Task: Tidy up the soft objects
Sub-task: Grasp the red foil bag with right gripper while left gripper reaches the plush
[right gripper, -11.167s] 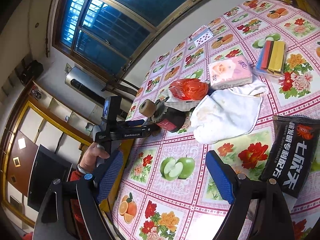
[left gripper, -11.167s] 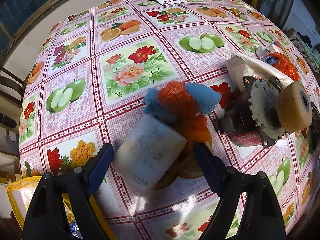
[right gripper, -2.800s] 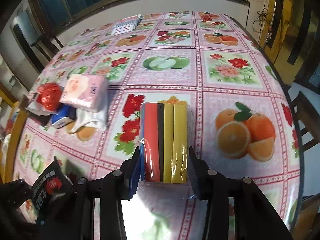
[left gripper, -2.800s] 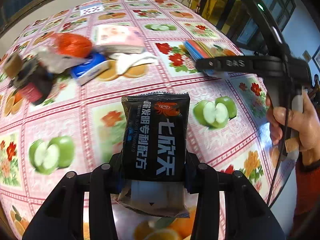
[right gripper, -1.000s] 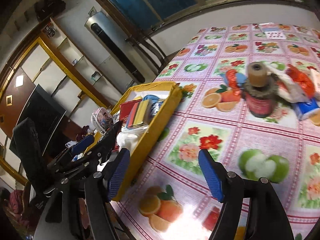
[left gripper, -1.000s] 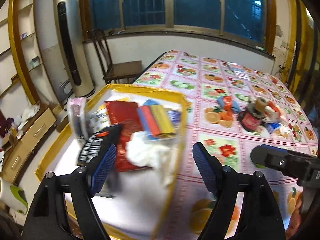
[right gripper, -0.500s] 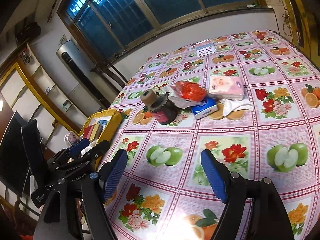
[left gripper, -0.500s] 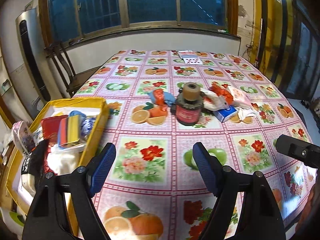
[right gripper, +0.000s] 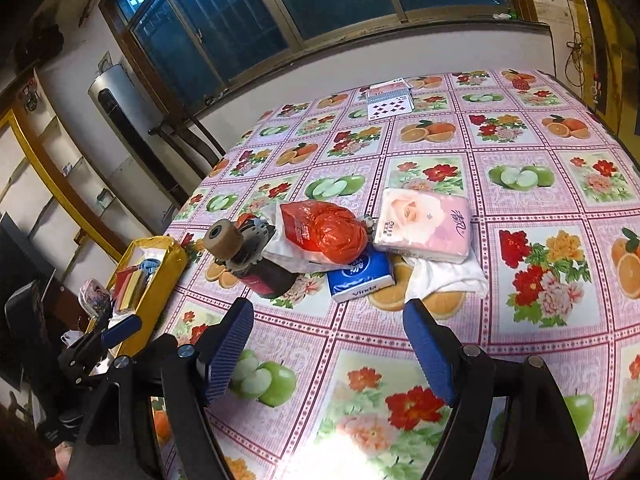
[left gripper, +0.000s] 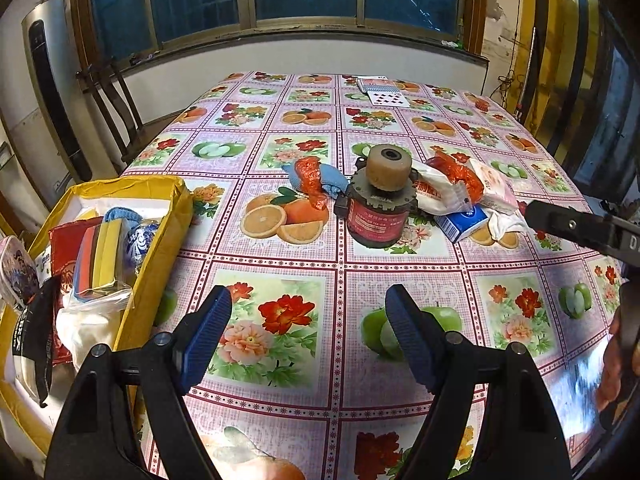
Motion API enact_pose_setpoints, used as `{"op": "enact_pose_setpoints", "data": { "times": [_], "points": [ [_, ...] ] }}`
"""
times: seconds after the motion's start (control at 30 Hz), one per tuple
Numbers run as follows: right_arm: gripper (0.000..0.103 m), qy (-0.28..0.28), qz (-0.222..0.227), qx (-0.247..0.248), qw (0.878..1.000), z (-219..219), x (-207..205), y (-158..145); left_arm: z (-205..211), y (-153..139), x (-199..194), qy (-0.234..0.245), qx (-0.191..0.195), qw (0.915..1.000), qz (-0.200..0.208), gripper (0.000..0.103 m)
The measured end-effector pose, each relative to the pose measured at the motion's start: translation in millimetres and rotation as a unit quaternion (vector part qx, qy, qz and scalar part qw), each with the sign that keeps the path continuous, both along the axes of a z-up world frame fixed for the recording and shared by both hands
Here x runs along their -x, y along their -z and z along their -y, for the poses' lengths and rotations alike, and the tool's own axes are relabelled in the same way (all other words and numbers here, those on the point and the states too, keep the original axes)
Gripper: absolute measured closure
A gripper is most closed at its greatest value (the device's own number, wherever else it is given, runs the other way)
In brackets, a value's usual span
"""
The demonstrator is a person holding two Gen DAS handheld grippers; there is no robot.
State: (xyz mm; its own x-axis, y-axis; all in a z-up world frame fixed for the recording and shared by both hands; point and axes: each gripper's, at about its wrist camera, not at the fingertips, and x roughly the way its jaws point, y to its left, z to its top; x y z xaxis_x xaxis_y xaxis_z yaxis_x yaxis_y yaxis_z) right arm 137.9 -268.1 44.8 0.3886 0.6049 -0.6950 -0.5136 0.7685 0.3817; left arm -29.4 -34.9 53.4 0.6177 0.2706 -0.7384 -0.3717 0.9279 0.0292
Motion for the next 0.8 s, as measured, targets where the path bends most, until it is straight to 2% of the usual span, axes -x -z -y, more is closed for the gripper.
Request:
{"op": "enact_pose_setpoints", "data": {
  "times": [0.17,0.3,0.6,0.8],
  "points": [
    [0.024,0.011,-0.015,-0.029,0.999,-7,-26,6,-7,7,-3,-0.006,0.004,0.9999,-0.010,0.024],
    [0.024,-0.002,0.008,-0.004,1.000,-26,-39,0,-14,16,-3,-0.010,0.020,0.9995,-0.022,0.024],
    [0.027,-0.011,-0.022,0.007,1.000,-55,-71,10,-22,19,-2,-0.012,0.033,0.9990,-0.028,0.024],
    [0.030,-0.017,-0.042,0.028,0.999,-71,-84,25,-52,11,-27,-0.032,0.050,0.9976,-0.035,0.024]
  ]
}}
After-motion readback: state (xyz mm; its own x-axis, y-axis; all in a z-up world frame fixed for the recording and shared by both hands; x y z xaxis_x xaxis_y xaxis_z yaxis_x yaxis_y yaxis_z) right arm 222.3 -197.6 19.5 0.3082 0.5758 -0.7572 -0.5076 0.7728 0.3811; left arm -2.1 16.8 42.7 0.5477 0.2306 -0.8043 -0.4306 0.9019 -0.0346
